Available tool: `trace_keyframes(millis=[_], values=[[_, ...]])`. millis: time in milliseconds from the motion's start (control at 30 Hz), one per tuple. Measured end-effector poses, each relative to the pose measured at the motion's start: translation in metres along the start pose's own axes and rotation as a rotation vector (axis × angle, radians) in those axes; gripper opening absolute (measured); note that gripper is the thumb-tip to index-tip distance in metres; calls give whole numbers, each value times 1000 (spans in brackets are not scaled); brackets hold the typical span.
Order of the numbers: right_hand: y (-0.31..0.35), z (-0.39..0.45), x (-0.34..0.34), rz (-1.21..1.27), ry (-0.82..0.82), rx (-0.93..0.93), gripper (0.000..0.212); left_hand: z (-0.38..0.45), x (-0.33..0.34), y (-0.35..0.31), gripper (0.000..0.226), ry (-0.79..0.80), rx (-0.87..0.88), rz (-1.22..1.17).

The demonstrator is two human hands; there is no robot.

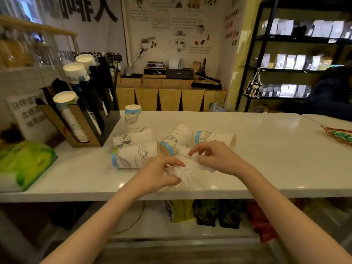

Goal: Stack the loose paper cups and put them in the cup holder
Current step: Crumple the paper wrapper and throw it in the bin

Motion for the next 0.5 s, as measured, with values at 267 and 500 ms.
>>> trace_keyframes(millis=[267,500], values=[[11,-56,57,191,295,-26,20,-92,27,29,31,231,-146,-124],[-72,-93,207,272,424,149,20,-152,132,149,32,95,-440,-89]])
Point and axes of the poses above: each hand's wrist, its own z-axis towards the middle knuckle, its own x-axis out of the palm, y = z × x, the point moved 3 cm from there along z, towards the middle knuckle, and after that the axes turned 2 degrees about -y, right-handed, at the moved point
